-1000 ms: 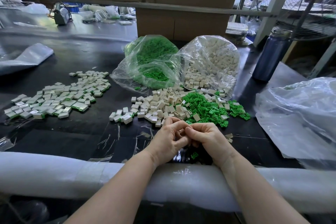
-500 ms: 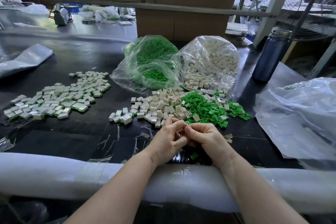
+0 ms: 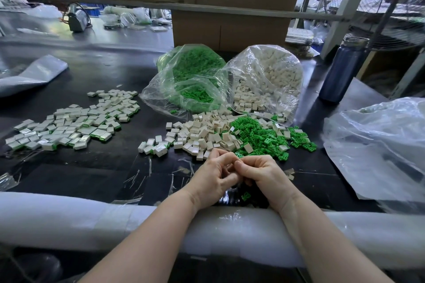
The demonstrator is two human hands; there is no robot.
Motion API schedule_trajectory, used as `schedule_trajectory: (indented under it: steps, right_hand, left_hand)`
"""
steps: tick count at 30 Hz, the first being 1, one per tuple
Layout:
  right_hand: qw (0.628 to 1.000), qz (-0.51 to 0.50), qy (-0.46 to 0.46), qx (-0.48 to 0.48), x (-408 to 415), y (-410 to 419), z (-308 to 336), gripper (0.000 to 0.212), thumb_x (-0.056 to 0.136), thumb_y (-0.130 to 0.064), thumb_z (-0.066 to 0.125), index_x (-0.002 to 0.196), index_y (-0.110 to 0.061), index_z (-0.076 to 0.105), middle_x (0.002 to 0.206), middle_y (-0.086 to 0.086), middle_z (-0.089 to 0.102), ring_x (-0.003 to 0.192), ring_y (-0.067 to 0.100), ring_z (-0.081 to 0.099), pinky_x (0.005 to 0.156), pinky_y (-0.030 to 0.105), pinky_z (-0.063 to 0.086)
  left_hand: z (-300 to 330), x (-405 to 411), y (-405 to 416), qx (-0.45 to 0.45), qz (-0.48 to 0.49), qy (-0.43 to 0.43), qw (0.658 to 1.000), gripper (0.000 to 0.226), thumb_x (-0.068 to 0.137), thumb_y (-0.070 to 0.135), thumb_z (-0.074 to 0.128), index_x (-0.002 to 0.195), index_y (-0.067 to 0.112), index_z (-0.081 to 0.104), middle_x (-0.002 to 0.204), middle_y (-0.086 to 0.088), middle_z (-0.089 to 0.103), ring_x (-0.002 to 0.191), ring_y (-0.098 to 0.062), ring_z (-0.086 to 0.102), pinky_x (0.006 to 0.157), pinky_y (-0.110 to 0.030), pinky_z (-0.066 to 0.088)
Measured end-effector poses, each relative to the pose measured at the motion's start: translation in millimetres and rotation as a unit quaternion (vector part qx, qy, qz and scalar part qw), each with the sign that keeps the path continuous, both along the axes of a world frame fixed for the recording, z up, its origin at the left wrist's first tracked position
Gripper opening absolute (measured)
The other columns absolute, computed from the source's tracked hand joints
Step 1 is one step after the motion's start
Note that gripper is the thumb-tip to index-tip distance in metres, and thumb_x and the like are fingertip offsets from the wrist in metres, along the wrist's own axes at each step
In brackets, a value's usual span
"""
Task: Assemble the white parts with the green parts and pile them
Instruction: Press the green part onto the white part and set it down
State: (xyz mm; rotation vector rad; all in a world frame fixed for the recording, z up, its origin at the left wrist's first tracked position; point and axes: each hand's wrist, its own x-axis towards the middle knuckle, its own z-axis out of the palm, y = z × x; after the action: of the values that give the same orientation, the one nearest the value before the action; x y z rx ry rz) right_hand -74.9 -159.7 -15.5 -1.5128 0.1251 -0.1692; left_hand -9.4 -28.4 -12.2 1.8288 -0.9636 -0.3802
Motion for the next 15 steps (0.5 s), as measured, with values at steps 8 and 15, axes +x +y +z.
schedule_trajectory:
  steps: [8,15]
  right_hand:
    - [1.0,-0.004,0.012,0.013,0.5,1.1,0.4,0.017,0.089,0.001,0.052,0.084,0.009,0.065,0.05,-0.002,0.06,0.042,0.002,0.051,0.043,0.011,0.039]
    - [1.0,-0.007,0.019,0.02,-0.6,2.6,2.7,0.017,0.09,0.001,0.051,0.085,0.012,0.064,0.05,-0.001,0.06,0.043,0.004,0.051,0.044,0.012,0.04]
  left_hand:
    - [0.8,-0.3,-0.5,0.006,0.005,-0.01,1.0,0.013,0.087,0.005,0.058,0.098,0.008,0.061,0.106,-0.003,0.04,0.077,-0.014,0.046,0.078,-0.017,0.044]
    - [0.3,-0.3,0.1,0.009,0.004,-0.01,1.0,0.012,0.087,0.007,0.058,0.098,0.008,0.061,0.108,-0.004,0.041,0.076,-0.014,0.046,0.077,-0.018,0.044]
